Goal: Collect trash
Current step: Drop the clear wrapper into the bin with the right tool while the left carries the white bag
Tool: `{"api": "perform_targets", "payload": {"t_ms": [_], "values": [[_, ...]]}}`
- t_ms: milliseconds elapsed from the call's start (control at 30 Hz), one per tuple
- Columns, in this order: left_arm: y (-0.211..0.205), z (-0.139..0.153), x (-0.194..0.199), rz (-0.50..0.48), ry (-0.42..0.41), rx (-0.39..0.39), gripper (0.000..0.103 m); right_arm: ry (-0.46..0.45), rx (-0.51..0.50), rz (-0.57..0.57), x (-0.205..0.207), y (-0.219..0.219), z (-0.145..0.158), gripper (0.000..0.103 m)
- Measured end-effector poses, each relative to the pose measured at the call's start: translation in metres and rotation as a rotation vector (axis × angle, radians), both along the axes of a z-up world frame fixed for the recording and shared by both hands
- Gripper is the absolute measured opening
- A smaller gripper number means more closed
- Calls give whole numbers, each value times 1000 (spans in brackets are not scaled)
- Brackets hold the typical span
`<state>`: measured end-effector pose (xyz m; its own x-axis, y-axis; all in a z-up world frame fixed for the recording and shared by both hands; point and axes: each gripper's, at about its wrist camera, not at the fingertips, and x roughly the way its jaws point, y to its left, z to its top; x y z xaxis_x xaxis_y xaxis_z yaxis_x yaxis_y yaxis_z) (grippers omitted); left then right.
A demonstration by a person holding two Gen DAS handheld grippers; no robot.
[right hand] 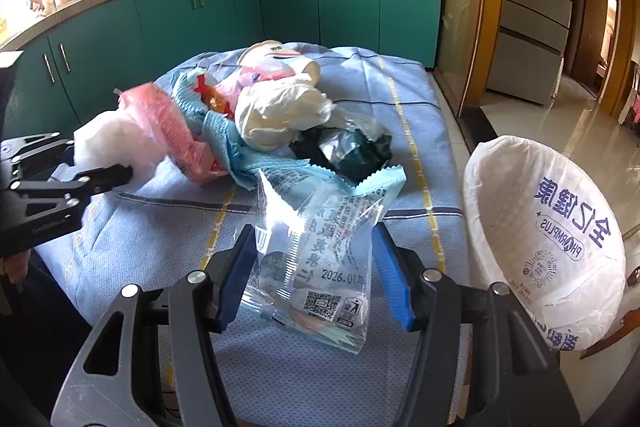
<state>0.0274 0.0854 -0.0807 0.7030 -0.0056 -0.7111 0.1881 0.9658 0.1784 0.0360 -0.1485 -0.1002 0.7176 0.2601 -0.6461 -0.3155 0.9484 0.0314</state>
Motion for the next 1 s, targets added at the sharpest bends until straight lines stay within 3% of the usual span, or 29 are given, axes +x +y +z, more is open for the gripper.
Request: {"api": "perform_targets", "payload": {"t_ms": [367,467,567,700,767,867,1000], "values": [[8,32,-45,-3,-179,-158,35,-78,58,-37,-9,-24,21,58],[13,55,-50,11,-258,-235,35,-134,50,-60,-13,-35,42,58],[-2,82,-40,-1,-311,-253,35,-173,80,-94,-6,-58,70,58],[-50,108,-10,-106,-308,-260,35,-216,93,-141,22,-94,104,58],[-87,114,14,-179,-276,-267,35,-240,96,-216,42,-124,111,58],[-145,104,55,-270,-163,-283,35,-225,114,-333,54,-166,92,58],[-218,74,94,-364,-59,-287,35,-59,92,-451,67,-210,51,58]]}}
